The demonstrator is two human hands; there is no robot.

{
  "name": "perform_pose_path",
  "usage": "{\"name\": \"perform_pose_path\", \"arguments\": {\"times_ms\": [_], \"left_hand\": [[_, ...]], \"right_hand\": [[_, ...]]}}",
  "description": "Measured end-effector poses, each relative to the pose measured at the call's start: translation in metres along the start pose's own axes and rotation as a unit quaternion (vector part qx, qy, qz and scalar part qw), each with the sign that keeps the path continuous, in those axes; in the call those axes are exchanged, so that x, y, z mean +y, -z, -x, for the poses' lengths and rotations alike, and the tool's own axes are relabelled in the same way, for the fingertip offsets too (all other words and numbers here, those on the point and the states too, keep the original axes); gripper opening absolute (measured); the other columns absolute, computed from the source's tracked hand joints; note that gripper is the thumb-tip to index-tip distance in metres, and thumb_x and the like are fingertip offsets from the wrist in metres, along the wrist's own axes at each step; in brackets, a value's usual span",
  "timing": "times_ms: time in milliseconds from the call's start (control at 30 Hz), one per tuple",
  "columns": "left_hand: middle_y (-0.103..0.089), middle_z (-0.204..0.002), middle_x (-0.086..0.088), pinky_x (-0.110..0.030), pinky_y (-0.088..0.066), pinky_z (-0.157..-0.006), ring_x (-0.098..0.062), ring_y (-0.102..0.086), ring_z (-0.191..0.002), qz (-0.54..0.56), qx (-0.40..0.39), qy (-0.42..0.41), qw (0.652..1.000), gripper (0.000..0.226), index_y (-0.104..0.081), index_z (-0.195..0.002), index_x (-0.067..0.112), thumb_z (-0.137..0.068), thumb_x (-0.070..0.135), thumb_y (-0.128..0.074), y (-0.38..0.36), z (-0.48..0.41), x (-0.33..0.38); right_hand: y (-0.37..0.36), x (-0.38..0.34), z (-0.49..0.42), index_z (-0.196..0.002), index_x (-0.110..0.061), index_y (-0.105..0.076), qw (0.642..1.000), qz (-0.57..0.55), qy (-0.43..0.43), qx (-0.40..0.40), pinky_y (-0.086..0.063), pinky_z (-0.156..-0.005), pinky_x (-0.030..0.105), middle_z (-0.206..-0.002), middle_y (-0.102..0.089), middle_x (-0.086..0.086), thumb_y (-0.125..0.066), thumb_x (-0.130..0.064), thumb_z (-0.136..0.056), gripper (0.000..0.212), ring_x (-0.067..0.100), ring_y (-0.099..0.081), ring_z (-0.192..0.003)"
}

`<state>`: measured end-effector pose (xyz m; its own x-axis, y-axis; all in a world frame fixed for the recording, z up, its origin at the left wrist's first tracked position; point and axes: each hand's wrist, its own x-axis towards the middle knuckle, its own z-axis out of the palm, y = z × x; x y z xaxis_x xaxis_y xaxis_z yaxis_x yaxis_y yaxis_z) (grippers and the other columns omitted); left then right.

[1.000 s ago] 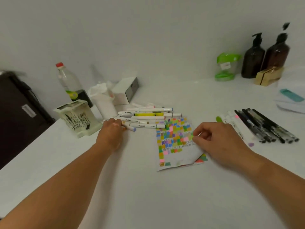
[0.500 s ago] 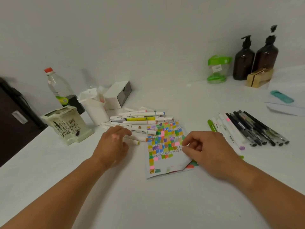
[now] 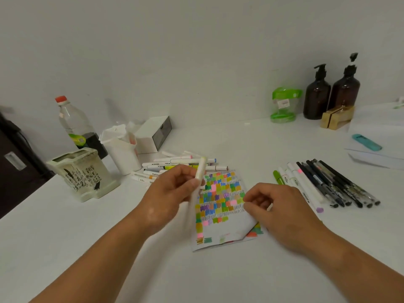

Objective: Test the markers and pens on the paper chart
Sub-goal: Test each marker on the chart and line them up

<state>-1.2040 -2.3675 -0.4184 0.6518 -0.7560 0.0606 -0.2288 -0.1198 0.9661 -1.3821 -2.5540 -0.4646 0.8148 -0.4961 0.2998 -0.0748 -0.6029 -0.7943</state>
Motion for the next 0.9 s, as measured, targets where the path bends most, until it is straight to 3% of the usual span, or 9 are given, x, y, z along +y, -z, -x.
{"name": "perform_pose_path", "arguments": {"times_ms": [67, 167, 267, 400, 533, 633, 700, 767, 900], "left_hand": [[-0.072, -0.103, -0.011, -0.037, -0.060, -0.079, -0.023, -0.071, -0.092, 0.201, 0.004, 0.025, 0.979, 0.023, -0.072, -0.105, 0.017, -0.083, 0.020, -0.067, -0.014, -0.007, 0.002], [-0.071, -0.109, -0.017, -0.040, -0.061, -0.075, -0.030, -0.071, -0.098, 0.353, 0.018, 0.047, 0.934, 0.029, -0.069, -0.115, 0.007, -0.087, 0.006, -0.064, -0.030, -0.015, -0.009], [-0.069, -0.118, -0.022, -0.042, -0.060, -0.077, -0.037, -0.068, -0.109, 0.411, 0.017, 0.052, 0.910, 0.031, -0.062, -0.122, 0.001, -0.091, -0.002, -0.062, -0.038, -0.015, -0.024], [-0.067, -0.121, -0.026, -0.044, -0.058, -0.084, -0.040, -0.065, -0.115, 0.419, -0.026, 0.027, 0.907, 0.027, -0.069, -0.112, 0.004, -0.085, -0.001, -0.069, -0.036, -0.012, -0.032], [-0.071, -0.114, -0.020, -0.042, -0.059, -0.085, -0.037, -0.069, -0.108, 0.278, -0.035, -0.018, 0.960, 0.028, -0.069, -0.103, 0.008, -0.075, 0.010, -0.077, -0.025, -0.011, -0.026], [-0.074, -0.104, 0.008, -0.029, -0.060, -0.083, -0.015, -0.072, -0.096, -0.028, 0.016, -0.072, 0.997, 0.023, -0.073, -0.099, 0.031, -0.077, 0.036, -0.075, -0.023, -0.003, -0.024], [-0.070, -0.104, 0.022, -0.011, -0.051, -0.080, -0.001, -0.065, -0.098, -0.199, 0.017, -0.143, 0.969, 0.030, -0.072, -0.109, 0.039, -0.082, 0.049, -0.065, -0.026, 0.001, -0.024], [-0.066, -0.107, 0.025, -0.003, -0.041, -0.080, 0.007, -0.058, -0.100, -0.270, -0.013, -0.189, 0.944, 0.038, -0.067, -0.121, 0.036, -0.088, 0.051, -0.055, -0.032, 0.002, -0.024], [-0.057, -0.086, 0.023, -0.007, -0.037, -0.070, 0.001, -0.054, -0.084, -0.314, -0.063, -0.194, 0.927, 0.043, -0.064, -0.123, 0.030, -0.094, 0.050, -0.040, -0.036, 0.006, -0.019]], "right_hand": [[-0.001, -0.004, 0.001, -0.078, -0.039, -0.072, 1.000, -0.004, 0.006, 0.000, -0.047, -0.063, 0.009, -0.081, -0.070, -0.025, -0.078, -0.028, -0.084, 0.014, 0.001, -0.065, -0.078], [-0.002, -0.010, 0.002, -0.086, -0.040, -0.072, 0.999, -0.034, 0.004, -0.004, -0.045, -0.065, 0.007, -0.087, -0.072, -0.024, -0.076, -0.036, -0.084, 0.006, 0.001, -0.066, -0.086], [-0.002, -0.015, 0.000, -0.101, -0.047, -0.062, 0.997, -0.062, -0.017, -0.037, -0.046, -0.063, 0.007, -0.094, -0.072, -0.027, -0.075, -0.051, -0.082, 0.024, -0.001, -0.065, -0.085], [-0.006, -0.018, -0.005, -0.102, -0.048, -0.060, 0.999, -0.031, -0.025, -0.027, -0.044, -0.050, 0.015, -0.078, -0.072, -0.015, -0.077, -0.048, -0.082, 0.026, 0.003, -0.054, -0.056], [0.001, -0.015, -0.007, -0.093, -0.048, -0.071, 0.996, -0.077, -0.037, 0.037, -0.043, -0.057, 0.011, -0.078, -0.071, -0.013, -0.081, -0.030, -0.081, 0.023, 0.003, -0.058, -0.066], [0.008, -0.013, -0.007, -0.089, -0.047, -0.074, 0.992, -0.097, -0.040, 0.063, -0.042, -0.057, 0.008, -0.074, -0.068, -0.014, -0.084, -0.017, -0.080, 0.033, 0.002, -0.057, -0.063], [0.006, -0.016, -0.006, -0.084, -0.046, -0.076, 0.991, -0.108, -0.037, 0.071, -0.040, -0.054, 0.007, -0.068, -0.065, -0.014, -0.084, -0.009, -0.079, 0.039, 0.000, -0.053, -0.057], [0.002, -0.018, -0.006, -0.081, -0.043, -0.076, 0.990, -0.119, -0.033, 0.073, -0.042, -0.054, 0.009, -0.069, -0.067, -0.016, -0.082, -0.003, -0.079, 0.041, 0.000, -0.054, -0.059], [0.001, -0.023, -0.004, -0.087, -0.035, -0.077, 0.982, -0.182, -0.038, 0.036, -0.048, -0.053, 0.020, -0.071, -0.067, -0.006, -0.085, 0.000, -0.076, 0.037, 0.008, -0.059, -0.063]]}}
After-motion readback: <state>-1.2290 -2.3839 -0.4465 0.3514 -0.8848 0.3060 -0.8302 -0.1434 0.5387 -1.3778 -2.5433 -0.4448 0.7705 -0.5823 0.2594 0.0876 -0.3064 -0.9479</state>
